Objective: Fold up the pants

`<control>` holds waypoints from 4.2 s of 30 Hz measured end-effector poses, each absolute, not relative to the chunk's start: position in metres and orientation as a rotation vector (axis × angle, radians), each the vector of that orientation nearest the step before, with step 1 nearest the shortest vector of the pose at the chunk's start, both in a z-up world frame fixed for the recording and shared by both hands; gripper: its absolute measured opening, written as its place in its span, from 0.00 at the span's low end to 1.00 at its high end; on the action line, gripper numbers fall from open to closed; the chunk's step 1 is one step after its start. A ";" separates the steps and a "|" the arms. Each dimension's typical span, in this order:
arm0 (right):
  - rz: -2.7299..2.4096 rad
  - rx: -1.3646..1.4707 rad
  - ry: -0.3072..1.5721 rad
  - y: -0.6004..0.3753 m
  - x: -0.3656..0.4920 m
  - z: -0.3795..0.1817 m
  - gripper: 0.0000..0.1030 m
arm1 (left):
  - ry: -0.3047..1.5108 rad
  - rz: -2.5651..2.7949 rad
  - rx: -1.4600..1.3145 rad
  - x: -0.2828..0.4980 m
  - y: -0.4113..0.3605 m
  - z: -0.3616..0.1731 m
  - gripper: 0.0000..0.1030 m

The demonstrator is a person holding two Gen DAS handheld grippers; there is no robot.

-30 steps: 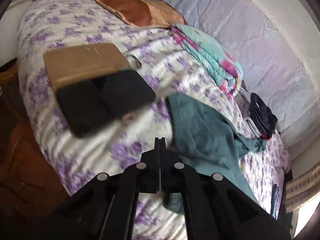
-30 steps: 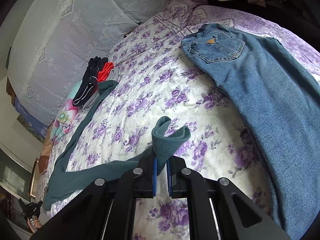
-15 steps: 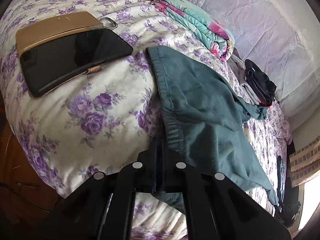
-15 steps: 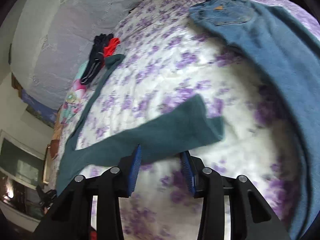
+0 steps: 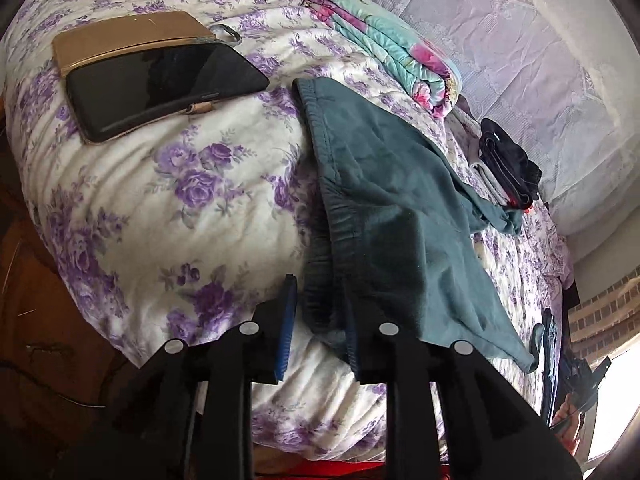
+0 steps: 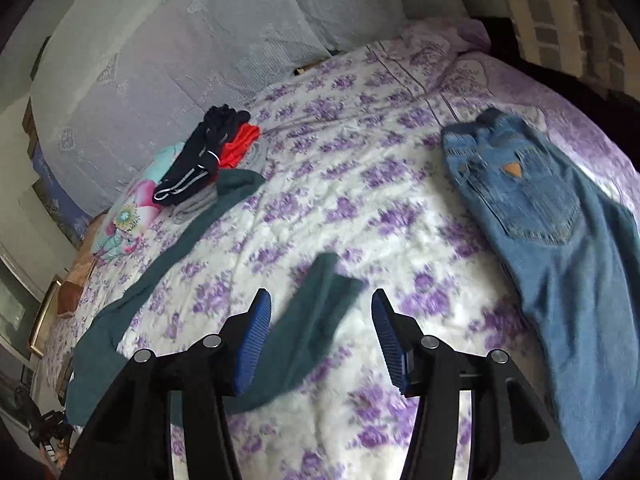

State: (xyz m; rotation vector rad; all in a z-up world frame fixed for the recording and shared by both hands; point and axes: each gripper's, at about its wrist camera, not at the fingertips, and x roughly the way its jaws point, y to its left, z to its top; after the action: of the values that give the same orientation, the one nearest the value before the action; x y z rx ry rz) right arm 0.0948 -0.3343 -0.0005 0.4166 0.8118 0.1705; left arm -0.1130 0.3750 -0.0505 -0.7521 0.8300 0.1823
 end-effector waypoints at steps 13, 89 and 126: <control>0.217 0.501 0.906 -0.305 0.187 -0.035 0.42 | 0.819 0.175 -0.787 -0.122 0.371 -0.050 0.28; 0.331 0.520 0.878 -0.151 0.365 -0.014 0.49 | 0.958 0.452 -0.556 0.047 0.447 -0.026 0.74; 0.202 0.563 0.418 -0.346 0.054 0.108 0.06 | 0.743 0.098 -0.427 0.066 0.373 0.068 0.00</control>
State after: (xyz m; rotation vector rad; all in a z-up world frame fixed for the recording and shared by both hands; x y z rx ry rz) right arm 0.0544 -0.3463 0.1081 0.5632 0.4181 0.2023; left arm 0.0662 0.3730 0.0682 -0.4268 0.7427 0.0978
